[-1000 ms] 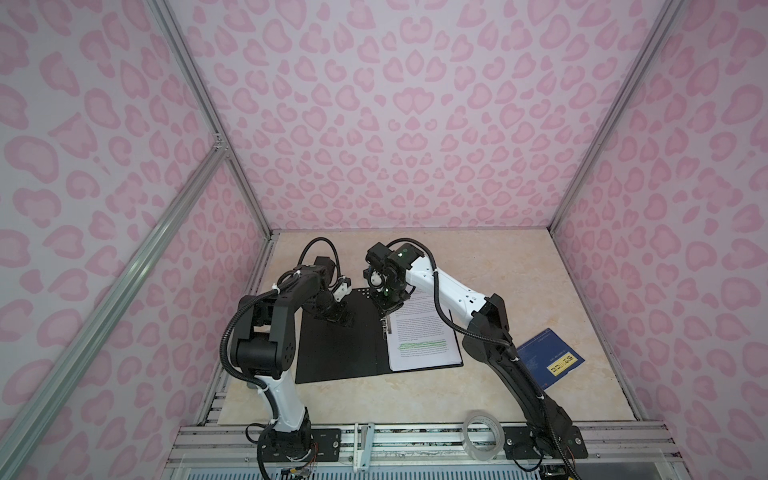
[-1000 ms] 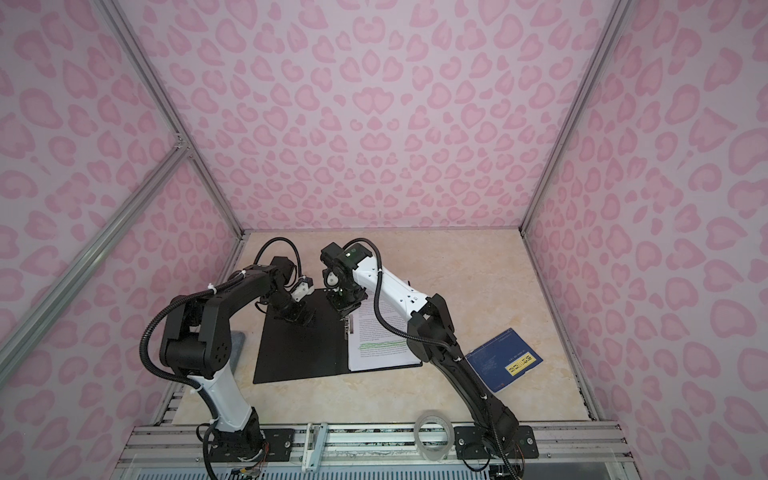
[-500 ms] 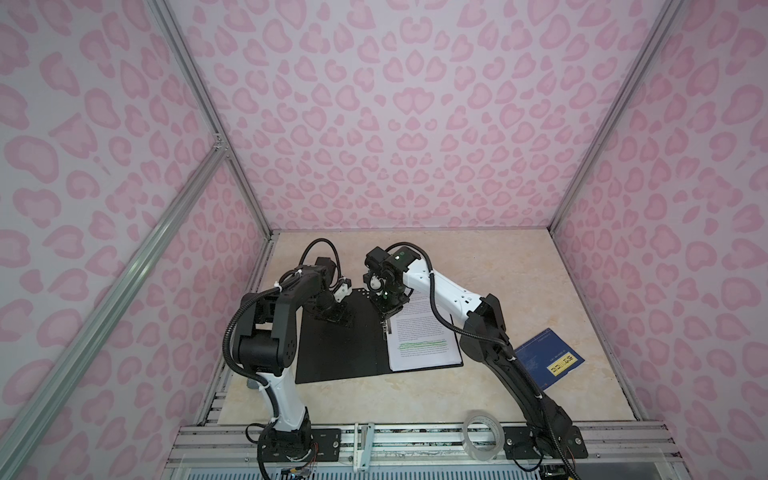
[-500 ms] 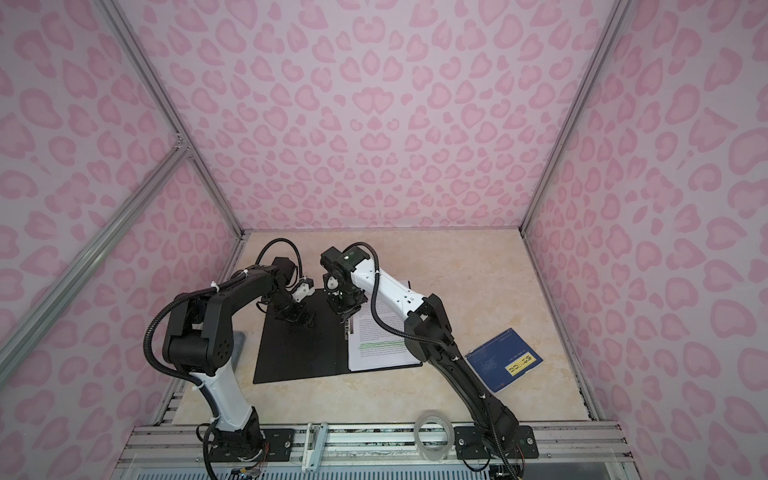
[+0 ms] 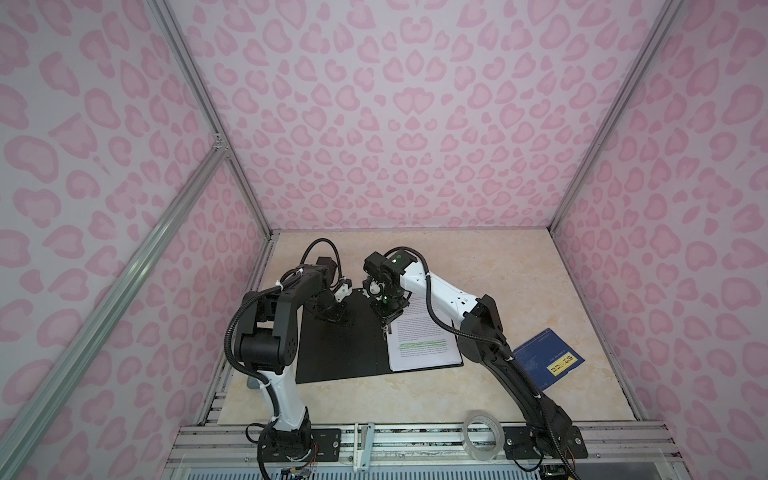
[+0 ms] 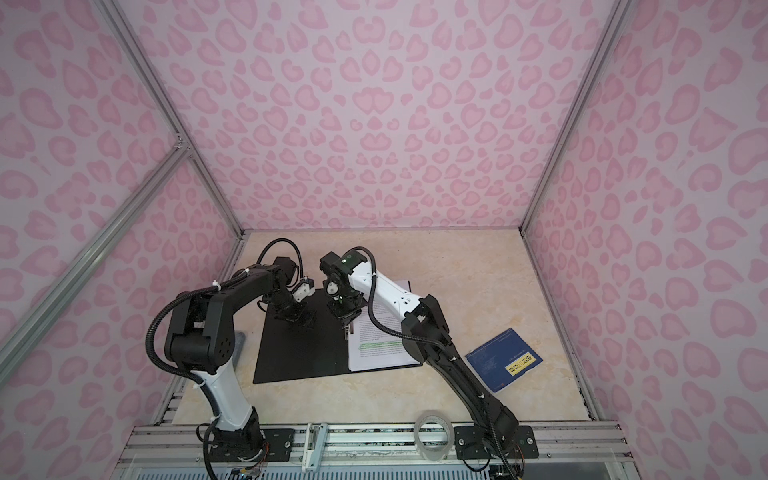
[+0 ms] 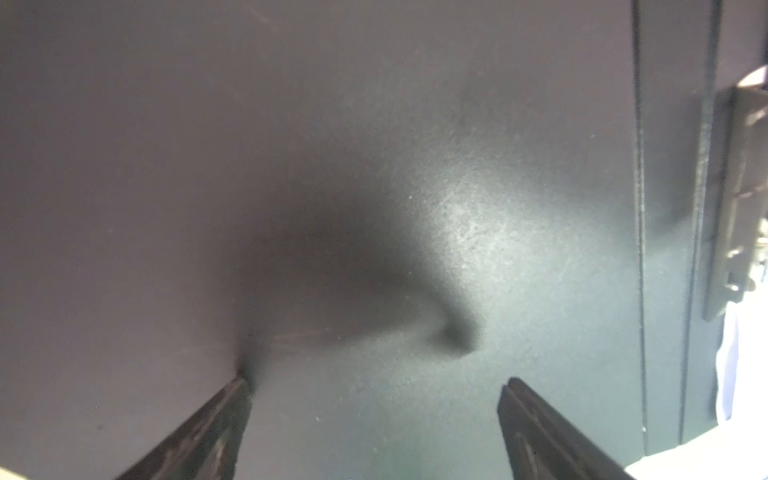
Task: Put the files into the folder
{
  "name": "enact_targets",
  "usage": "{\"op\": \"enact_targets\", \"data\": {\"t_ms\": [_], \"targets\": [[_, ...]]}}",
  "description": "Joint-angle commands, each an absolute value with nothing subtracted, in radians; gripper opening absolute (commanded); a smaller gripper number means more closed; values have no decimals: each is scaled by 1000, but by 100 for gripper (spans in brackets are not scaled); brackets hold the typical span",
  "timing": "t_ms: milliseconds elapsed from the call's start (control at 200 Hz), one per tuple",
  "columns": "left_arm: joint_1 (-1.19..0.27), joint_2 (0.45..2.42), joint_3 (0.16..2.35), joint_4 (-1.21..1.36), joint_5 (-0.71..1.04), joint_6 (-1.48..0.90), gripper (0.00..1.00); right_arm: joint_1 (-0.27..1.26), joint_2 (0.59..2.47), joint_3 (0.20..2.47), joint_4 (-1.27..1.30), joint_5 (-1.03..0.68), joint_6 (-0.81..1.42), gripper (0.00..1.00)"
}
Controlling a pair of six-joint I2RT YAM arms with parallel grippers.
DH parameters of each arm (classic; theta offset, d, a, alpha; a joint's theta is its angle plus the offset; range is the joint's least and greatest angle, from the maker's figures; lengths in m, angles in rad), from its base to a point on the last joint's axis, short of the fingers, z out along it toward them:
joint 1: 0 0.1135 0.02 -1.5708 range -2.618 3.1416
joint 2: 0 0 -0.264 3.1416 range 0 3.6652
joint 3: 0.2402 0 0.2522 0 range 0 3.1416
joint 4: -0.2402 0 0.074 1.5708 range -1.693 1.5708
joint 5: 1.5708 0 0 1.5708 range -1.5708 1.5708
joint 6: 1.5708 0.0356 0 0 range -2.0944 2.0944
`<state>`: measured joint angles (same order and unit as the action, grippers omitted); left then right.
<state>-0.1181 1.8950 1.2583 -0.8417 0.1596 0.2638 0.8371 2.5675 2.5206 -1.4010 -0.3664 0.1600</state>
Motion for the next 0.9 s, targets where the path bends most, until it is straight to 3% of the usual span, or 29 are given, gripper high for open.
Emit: {"op": "enact_targets", "data": {"t_ms": [0, 895], "targets": [[-117, 1909, 1257, -836, 144, 267, 97, 840, 2585, 2521, -1450, -359, 141, 18], [-107, 1926, 1241, -824, 144, 258, 97, 843, 2635, 2511, -1482, -313, 120, 17]]}}
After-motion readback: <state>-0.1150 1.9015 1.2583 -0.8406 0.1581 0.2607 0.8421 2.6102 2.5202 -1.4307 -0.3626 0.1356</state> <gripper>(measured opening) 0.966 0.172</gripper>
